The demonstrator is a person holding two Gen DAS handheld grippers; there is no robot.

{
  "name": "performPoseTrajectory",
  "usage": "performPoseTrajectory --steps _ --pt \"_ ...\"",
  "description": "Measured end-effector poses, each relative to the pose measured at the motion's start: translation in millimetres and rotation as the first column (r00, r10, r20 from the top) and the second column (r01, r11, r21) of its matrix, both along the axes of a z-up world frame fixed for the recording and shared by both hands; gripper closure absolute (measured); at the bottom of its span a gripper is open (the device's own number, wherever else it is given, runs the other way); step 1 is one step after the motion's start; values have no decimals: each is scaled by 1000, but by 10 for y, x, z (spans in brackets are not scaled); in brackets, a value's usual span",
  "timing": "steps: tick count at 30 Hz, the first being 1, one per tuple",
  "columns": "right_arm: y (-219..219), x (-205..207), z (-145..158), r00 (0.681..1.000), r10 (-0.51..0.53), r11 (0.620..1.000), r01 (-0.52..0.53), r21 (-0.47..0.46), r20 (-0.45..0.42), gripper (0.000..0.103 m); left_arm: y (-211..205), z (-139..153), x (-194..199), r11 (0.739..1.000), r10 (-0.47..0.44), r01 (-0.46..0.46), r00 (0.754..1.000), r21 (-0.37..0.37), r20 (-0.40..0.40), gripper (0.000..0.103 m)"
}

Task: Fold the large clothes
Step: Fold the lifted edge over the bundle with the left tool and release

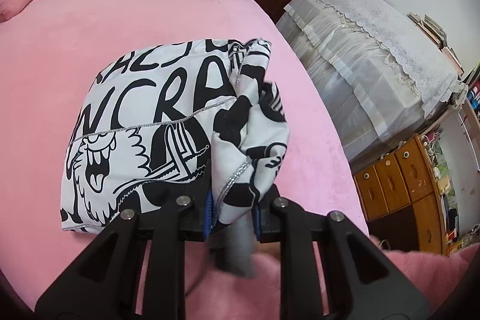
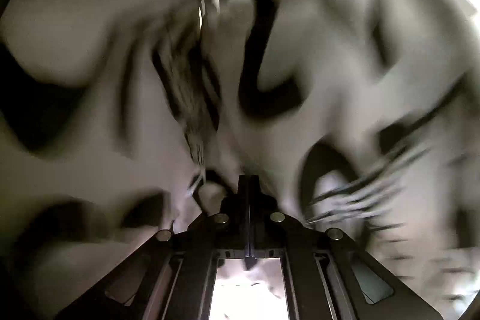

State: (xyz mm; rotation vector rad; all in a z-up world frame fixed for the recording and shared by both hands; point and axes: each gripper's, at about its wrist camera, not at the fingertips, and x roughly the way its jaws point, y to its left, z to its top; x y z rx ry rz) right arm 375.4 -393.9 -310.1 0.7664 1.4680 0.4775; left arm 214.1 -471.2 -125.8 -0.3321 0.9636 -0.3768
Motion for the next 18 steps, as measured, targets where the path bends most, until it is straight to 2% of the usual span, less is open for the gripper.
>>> performPoseTrajectory --steps 3,5,7,8,10,12,14,16,18 --pt "-431 219 241 997 2 997 4 -78 72 103 -29 -2 151 998 -37 36 999 -48 -28 87" --pt "-866 415 453 988 -77 991 91 -97 136 103 -55 -57 332 997 -59 57 997 -48 -47 87" --pt "-1232 567 611 975 -149 983 164 -85 167 103 -179 -182 513 995 -101 100 992 -13 -75 87" --pt "-1441 645 721 966 -174 974 197 -110 189 103 -265 -266 605 992 -125 126 987 3 -98 87" --pt "-1699 728 884 961 -162 965 201 -166 224 103 -514 -495 687 980 -178 189 973 59 -146 86" --pt "-1924 728 1038 963 -128 961 179 -210 237 103 -754 -739 702 956 -226 254 957 145 -183 86" --pt "-2049 648 1121 969 -72 960 132 -247 238 103 -995 -1018 680 912 -269 323 937 252 -225 86" --pt "-1965 575 1241 976 -12 952 77 -295 217 103 -1097 -1164 654 888 -275 342 931 309 -240 84" --pt "-2002 391 1237 986 28 941 30 -338 167 103 -1130 -1180 603 865 -285 353 930 356 -231 79"
